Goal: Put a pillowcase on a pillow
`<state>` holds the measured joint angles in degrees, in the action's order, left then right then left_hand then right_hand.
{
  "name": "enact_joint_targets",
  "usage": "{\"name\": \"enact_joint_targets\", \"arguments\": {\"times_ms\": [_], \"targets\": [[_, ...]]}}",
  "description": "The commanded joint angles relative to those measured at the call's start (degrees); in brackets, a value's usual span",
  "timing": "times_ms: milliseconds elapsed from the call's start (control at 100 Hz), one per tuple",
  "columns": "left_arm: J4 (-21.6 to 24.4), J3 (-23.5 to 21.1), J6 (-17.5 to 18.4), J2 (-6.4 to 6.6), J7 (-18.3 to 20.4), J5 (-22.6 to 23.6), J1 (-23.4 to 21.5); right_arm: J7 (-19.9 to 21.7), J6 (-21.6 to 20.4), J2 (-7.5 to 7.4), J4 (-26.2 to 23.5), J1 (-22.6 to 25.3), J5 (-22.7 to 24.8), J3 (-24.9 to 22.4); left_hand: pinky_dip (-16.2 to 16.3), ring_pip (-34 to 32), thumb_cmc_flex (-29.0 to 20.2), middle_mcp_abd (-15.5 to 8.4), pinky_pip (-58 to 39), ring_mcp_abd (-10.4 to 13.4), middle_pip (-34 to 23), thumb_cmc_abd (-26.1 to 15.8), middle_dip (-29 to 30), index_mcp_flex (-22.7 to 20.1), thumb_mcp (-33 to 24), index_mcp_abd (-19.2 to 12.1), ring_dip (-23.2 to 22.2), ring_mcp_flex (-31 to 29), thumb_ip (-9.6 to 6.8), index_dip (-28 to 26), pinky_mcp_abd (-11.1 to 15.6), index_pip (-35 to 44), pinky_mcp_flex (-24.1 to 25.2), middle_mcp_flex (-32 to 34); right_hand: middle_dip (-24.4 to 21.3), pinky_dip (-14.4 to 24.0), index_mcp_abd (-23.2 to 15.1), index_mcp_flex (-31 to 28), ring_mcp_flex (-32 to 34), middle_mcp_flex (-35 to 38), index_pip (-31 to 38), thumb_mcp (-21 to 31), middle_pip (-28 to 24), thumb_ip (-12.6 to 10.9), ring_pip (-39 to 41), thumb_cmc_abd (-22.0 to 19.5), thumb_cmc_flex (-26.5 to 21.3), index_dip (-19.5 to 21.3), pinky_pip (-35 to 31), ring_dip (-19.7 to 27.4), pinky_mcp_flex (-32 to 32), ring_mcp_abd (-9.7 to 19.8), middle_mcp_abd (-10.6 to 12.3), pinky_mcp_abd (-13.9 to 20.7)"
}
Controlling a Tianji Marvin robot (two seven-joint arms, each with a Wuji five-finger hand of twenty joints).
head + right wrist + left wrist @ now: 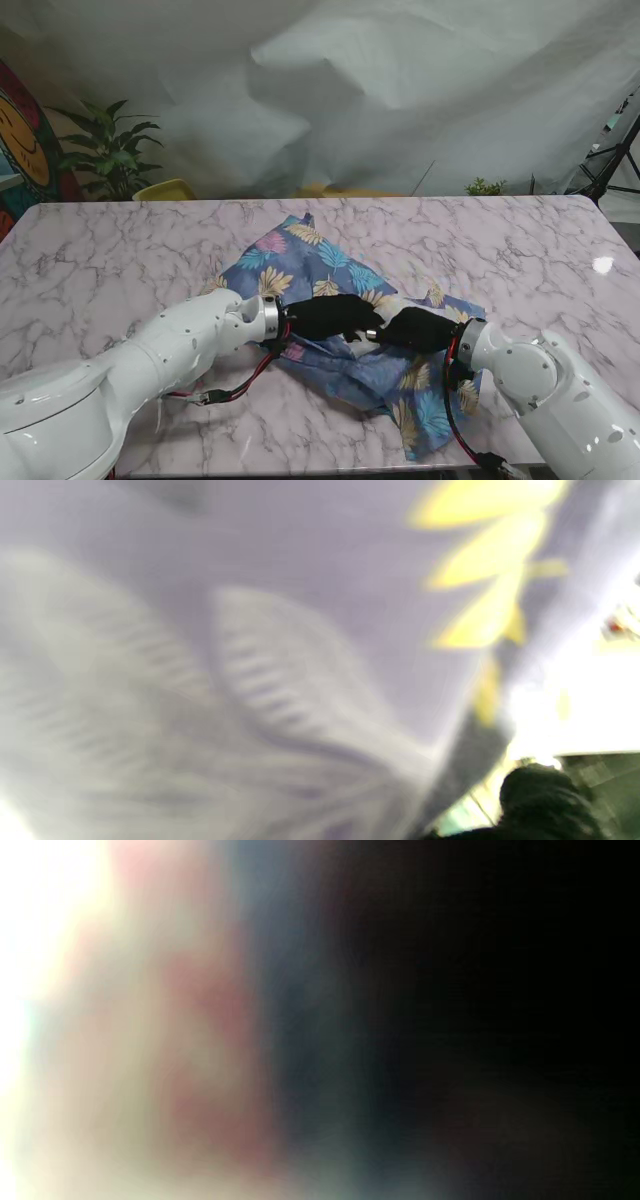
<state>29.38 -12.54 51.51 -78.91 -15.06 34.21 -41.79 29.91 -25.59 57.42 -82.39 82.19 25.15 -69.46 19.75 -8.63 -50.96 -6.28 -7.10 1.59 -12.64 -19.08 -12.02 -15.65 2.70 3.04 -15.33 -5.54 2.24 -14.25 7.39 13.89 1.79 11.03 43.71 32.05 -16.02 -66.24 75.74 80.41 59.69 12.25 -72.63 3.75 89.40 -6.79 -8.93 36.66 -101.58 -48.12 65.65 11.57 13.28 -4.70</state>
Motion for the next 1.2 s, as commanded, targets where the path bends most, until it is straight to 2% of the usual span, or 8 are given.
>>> {"name": "enact_joint_targets", "arguments": {"times_ms": [0, 190, 330, 490, 660, 740, 1000, 1190], "targets": [[-0.8, 0.4, -0.8, 1.52, 2.5, 0.0, -1.0, 2.3, 1.6, -1.64, 2.5, -2.0, 5.0, 0.7, 0.5, -1.6, -2.3, 0.1, -2.6, -0.1, -1.0, -0.4, -0.4, -0.9, -0.7, -1.0, -0.5, -0.1, -0.97, -0.4, -0.8, 3.5, -0.8, 1.3, -2.0, -3.1, 2.6, 1.4, 0.3, 2.7, -1.4, -3.2, 3.3, -1.3, -3.1, -3.6, -0.5, -1.2, 0.8, 1.9, 0.1, 2.9, -0.7, -4.0], [-0.7, 0.2, -1.0, 1.76, 2.5, 0.0, -1.2, 7.7, 7.1, -2.54, 4.4, -4.4, 7.1, 1.5, 0.3, -1.5, -2.2, -0.1, -2.5, -0.1, -0.9, -0.3, -0.3, -0.8, -0.7, -1.1, -0.6, -0.1, -0.96, -0.2, -0.8, 3.5, -0.8, 1.3, -2.9, -5.4, 3.2, 2.5, 0.2, 2.7, -2.8, -4.7, 5.9, -1.8, -5.1, -5.7, -0.8, -2.2, 2.2, 3.1, -0.3, 1.7, -1.4, -4.4], [-1.6, 0.7, -0.6, 1.24, 2.0, 0.1, -1.1, 4.8, 7.0, -2.43, 3.0, -3.6, 19.8, 0.1, 0.1, -1.5, -2.3, -0.1, -2.4, -0.1, -0.8, -0.3, -0.3, -0.7, -0.8, -1.1, -0.7, -0.2, -0.97, -0.1, -0.7, 3.5, -0.8, 1.3, -3.6, -7.2, 1.2, 1.4, 0.2, 2.8, -2.7, -6.2, 7.0, -2.3, -6.6, -8.8, 1.5, -3.1, 3.3, 4.1, -0.6, 0.4, -1.2, -4.0], [-2.9, 1.5, 0.2, 0.41, 1.6, 0.0, -1.1, -5.8, 4.1, -1.49, -0.1, -0.7, 31.8, -3.4, 0.0, -1.4, -2.3, -0.1, -2.4, 0.0, -0.7, -0.2, -0.2, -0.7, -0.8, -1.2, -0.7, -0.2, -0.96, 0.0, -0.7, 3.6, -0.8, 1.3, -1.4, -6.2, -0.1, -3.2, 0.2, 2.7, -0.2, -7.9, 0.2, -2.7, -1.4, -12.7, 3.9, -4.3, -1.4, 1.6, 0.3, 2.7, 0.2, -1.9], [-3.3, 1.7, 0.4, 0.09, 1.5, 0.0, -1.1, -19.8, 0.2, -0.76, -2.3, 1.1, 42.4, -5.7, 0.1, -1.7, -2.2, -0.2, -2.6, -0.1, -0.7, -0.3, -0.2, -0.6, -0.7, -1.2, -0.9, -0.3, -0.94, 0.0, -0.8, 3.6, -0.9, 1.3, 5.0, 2.6, -1.0, -8.6, 0.3, 2.4, 6.0, -8.1, -12.5, -2.9, 10.1, -12.5, 2.2, -3.6, -12.2, -6.9, 2.7, 10.4, 3.5, 6.3], [-3.2, 1.8, 0.4, 0.09, 1.7, -0.1, -1.1, -27.3, -1.1, -0.81, -2.5, 1.1, 47.2, -5.6, 0.1, -1.7, -2.2, -0.1, -2.7, -0.1, -0.6, -0.3, -0.1, -0.5, -0.8, -1.2, -0.9, -0.3, -0.95, 0.1, -0.8, 3.6, -0.8, 1.3, 8.1, 7.3, -1.1, -9.0, 0.4, 2.4, 10.3, -7.7, -16.6, -3.0, 10.9, -11.6, 1.6, -2.6, -16.2, -15.2, 3.5, 12.5, 5.1, 9.1], [-3.5, 2.3, 0.8, -0.3, 1.2, 0.3, -1.2, -45.7, 0.0, -1.67, -0.4, -1.8, 56.0, -1.3, 0.0, -1.7, -2.0, -0.3, -2.7, 0.0, -0.4, -0.5, 0.0, -0.4, -0.7, -1.2, -0.8, -0.2, -0.96, 0.2, -0.8, 3.4, -0.7, 1.2, 10.7, 14.0, 0.6, -9.6, 0.3, 2.3, 15.0, -6.5, -20.5, -3.1, 12.1, -9.9, 0.4, -2.4, -18.4, -21.4, 4.2, 10.3, 4.8, 7.6], [-3.8, 2.9, 0.8, -0.65, 0.7, 0.6, -1.1, -48.8, -1.4, -1.43, 0.4, -3.6, 55.0, 0.7, -0.1, -1.6, -1.7, -0.2, -2.6, -0.1, -0.1, -0.5, 0.1, -0.3, -0.7, -1.2, -0.8, -0.2, -0.97, 0.3, -0.8, 3.2, -0.6, 1.2, 10.8, 15.7, 1.6, -9.7, 0.2, 2.3, 15.7, -6.3, -21.0, -3.2, 12.5, -10.0, 0.5, -2.7, -18.4, -21.9, 4.3, 9.2, 4.0, 6.5]]}}
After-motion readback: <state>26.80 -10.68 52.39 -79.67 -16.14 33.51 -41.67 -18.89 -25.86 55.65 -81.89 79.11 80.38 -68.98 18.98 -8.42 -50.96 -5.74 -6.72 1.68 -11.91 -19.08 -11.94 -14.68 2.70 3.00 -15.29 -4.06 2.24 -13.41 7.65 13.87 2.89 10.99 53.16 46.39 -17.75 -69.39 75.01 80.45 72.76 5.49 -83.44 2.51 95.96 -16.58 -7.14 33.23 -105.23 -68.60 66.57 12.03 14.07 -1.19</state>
